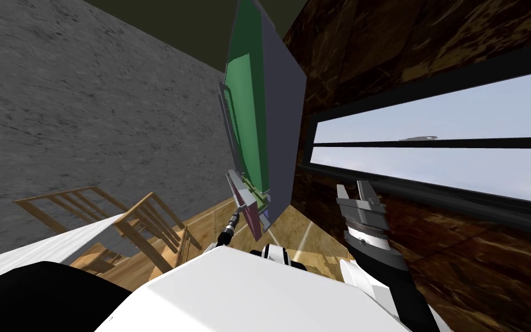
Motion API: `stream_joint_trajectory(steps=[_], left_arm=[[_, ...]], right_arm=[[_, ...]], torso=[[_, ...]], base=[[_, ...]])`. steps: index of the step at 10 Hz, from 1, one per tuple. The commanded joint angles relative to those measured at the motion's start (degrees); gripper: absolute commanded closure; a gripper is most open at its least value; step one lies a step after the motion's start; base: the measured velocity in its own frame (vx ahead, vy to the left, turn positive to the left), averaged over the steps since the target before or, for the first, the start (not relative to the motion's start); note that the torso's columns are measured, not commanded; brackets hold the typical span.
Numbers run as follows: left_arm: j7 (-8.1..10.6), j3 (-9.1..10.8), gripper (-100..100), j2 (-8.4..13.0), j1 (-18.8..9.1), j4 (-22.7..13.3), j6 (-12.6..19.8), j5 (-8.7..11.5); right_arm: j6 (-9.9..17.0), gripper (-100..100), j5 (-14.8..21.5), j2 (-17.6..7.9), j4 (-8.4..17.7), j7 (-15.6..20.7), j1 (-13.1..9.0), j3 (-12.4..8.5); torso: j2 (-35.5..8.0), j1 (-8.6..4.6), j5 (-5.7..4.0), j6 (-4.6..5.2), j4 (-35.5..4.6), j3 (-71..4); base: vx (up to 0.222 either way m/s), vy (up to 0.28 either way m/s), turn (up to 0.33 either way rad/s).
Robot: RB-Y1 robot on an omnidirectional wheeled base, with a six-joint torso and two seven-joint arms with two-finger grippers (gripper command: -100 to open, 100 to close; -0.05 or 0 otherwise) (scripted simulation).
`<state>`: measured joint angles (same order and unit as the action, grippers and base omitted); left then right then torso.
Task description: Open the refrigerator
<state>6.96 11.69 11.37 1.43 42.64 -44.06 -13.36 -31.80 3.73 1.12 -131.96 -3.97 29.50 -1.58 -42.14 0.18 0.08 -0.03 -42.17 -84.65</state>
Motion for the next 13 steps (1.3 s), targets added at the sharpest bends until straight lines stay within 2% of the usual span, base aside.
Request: stream_joint_trajectory(steps=[1, 2, 9, 10, 11, 12, 13], left_arm=[[1.93, 3.59, 100, -0.58, 0.21, -0.16, 0.22, -3.68], [1.72, 2.96, 100, -0.44, -0.06, -0.14, 0.0, -2.95], [3.55, 2.76, 100, 1.01, 1.85, 0.26, -1.37, -3.63], [4.94, 2.32, -100, 2.48, 0.05, 0.89, 0.9, -3.39], [5.73, 2.13, -100, 3.33, -0.67, 1.25, 2.11, -3.29], [5.73, 2.13, -100, 3.33, -0.67, 1.25, 2.11, -3.29], [6.53, 1.94, -100, 4.18, -1.4, 1.62, 3.31, -3.2]], right_arm=[[0.0, 0, 0.0, 0.0, 0.0, 0.0, 0.0, 0.0], [0.0, 0, 0.0, 0.0, 0.0, 0.0, 0.0, 0.0], [0.0, 0, 0.0, 0.0, 0.0, 0.0, 0.0, -0.01], [0.0, 0, 0.0, -0.01, 0.0, 0.0, 0.0, -0.01], [0.0, 0, 0.0, 0.0, 0.01, 0.0, 0.0, 0.0], [0.0, 0, 0.0, 0.01, 0.0, 0.0, 0.0, 0.01], [0.0, 0, 0.0, 0.01, 0.0, 0.0, 0.01, 0.0]], torso=[[-0.09, -0.02, 0.03, -0.01, 0.0, 0.05], [0.04, -0.03, 0.04, -0.01, 0.04, 0.0], [0.14, -0.11, -0.03, 0.05, 0.02, -0.08], [-0.03, 0.2, 0.0, -0.05, -0.03, 0.03], [-0.07, -0.22, -0.07, 0.03, -0.09, 0.06], [-0.06, -0.62, -0.2, 0.04, -0.1, 0.04], [-0.02, -0.5, -0.19, 0.12, -0.13, 0.0]], base=[[-0.065, 0.032, -0.031], [-0.025, 0.014, 0.007], [-0.109, 0.098, 0.021], [-0.124, 0.032, -0.057], [-0.101, -0.088, -0.047], [-0.056, -0.068, 0.017], [-0.05, -0.042, -0.003]])
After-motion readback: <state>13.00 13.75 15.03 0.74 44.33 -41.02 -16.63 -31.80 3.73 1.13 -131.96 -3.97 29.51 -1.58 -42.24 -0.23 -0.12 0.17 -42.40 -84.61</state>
